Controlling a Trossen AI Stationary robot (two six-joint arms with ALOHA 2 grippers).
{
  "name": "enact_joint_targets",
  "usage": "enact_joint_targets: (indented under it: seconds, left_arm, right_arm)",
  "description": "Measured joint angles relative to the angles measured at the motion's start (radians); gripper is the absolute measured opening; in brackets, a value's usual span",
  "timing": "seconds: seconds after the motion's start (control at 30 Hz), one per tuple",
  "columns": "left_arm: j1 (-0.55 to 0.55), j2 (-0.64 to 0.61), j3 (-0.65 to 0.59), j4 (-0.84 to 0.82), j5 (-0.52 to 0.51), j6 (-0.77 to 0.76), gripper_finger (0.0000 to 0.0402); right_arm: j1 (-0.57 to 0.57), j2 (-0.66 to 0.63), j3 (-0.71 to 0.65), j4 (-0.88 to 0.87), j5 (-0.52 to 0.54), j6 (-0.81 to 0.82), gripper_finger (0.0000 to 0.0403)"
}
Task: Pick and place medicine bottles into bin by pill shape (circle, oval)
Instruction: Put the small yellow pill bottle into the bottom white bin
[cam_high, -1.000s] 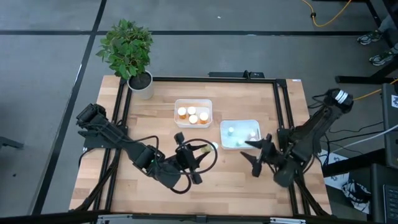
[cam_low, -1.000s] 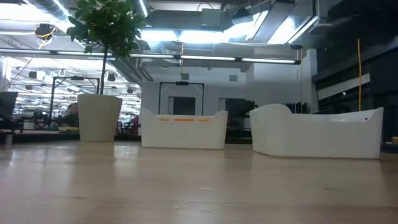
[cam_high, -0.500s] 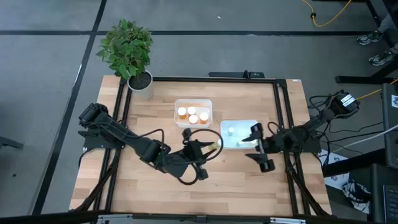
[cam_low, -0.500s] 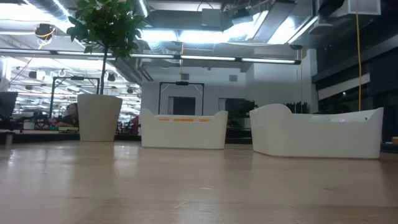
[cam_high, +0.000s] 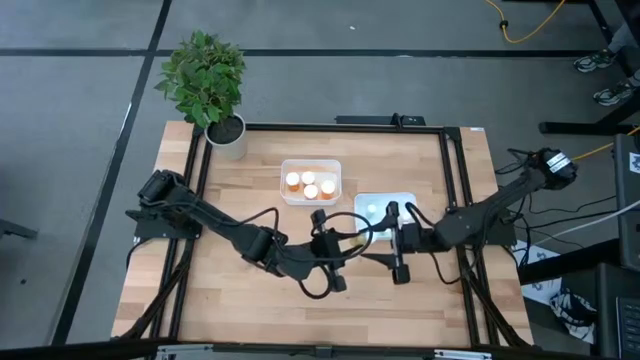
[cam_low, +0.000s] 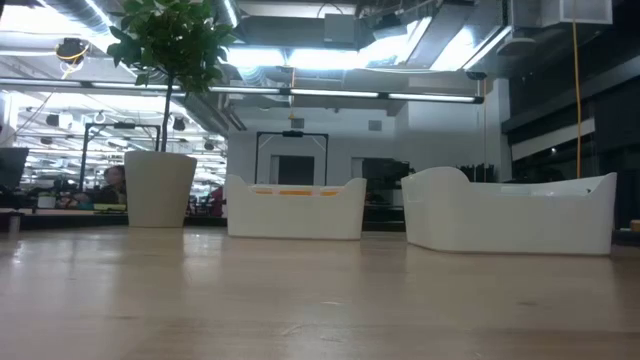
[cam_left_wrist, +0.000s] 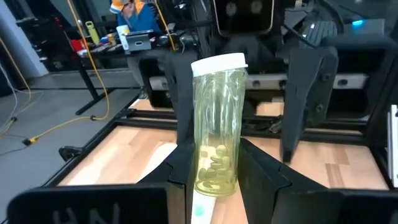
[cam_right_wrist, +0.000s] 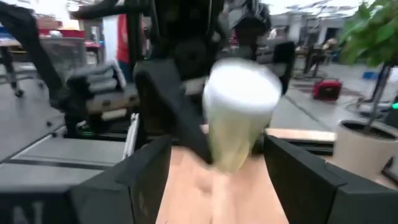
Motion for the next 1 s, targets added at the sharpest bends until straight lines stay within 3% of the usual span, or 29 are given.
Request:
enact_joint_targets:
  seconds: [0.17, 0.57, 1.0]
  left_arm:
    - [-0.007, 0.0, 0.0, -0.01, -0.001, -0.001, 0.008]
    - [-0.03, 0.0, 0.0, -0.138, -0.003, -0.12, 0.008]
    - [-0.033, 0.0, 0.0, -0.143, 0.019, -0.143, 0.008]
  right_arm:
    - [0.017, -0.001, 0.057, -0.081, 0.09, -0.042, 0.0256]
    - [0.028, -0.019, 0.057, -0.093, 0.093, -0.039, 0.0256]
    - [0.031, -0.018, 0.057, -0.15, 0.093, 0.013, 0.0254]
